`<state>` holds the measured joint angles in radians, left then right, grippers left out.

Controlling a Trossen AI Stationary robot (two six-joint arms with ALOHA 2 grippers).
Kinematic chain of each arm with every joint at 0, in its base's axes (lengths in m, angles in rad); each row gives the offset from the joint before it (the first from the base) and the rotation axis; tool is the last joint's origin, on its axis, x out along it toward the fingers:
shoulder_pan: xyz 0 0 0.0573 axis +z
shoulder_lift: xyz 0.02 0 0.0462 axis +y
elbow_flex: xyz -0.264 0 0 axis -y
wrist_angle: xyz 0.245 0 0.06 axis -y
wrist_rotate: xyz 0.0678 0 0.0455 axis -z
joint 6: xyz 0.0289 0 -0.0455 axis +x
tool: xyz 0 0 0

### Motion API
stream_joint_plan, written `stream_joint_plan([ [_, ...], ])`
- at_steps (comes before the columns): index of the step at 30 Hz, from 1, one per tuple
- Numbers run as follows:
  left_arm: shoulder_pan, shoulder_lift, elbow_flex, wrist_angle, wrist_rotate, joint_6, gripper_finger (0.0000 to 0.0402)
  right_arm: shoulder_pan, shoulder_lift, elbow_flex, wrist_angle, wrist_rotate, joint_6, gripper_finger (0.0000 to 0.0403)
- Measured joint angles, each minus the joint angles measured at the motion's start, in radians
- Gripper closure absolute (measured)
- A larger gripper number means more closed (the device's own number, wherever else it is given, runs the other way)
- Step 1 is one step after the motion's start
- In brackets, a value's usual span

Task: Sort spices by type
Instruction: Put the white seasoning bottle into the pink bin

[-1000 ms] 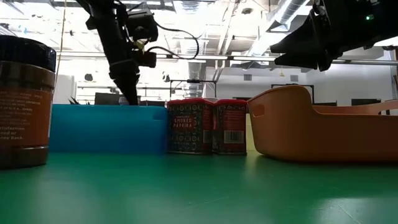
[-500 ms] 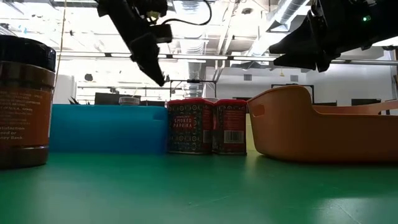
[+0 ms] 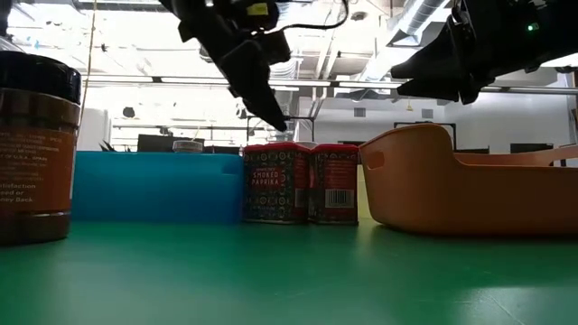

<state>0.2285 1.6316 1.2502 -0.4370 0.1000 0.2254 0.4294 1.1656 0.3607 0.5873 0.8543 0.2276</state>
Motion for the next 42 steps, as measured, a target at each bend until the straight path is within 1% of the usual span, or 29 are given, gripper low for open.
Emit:
stream_joint_plan([
  [6,0.01,0.07,0.07,-0.001,0.0,0.006,0.0104,0.01,0.0,0.0,-0.006,-0.001,0.0,0.0113],
  [16,0.009,0.183,0.145,0.001,-0.012,0.104,0.0104,0.01,0.0,0.0,-0.007,-0.003,0.0,0.0113],
  [23,0.016,0.224,0.154,-0.008,-0.014,0.159,0.0104,0.01,0.0,0.0,-0.009,-0.016,0.0,0.0113],
  [31,0.017,0.253,0.155,-0.006,0.032,0.171,0.0105,0.01,0.0,0.0,-0.013,-0.017,0.007,0.0113],
  [36,0.018,0.293,0.155,-0.007,0.036,0.158,0.013,0.016,0.0,0.0,-0.01,-0.019,0.008,0.0113],
  [42,0.015,0.314,0.153,0.019,0.037,0.156,0.0193,0.015,0.0,-0.001,-0.01,-0.019,0.009,0.0113],
])
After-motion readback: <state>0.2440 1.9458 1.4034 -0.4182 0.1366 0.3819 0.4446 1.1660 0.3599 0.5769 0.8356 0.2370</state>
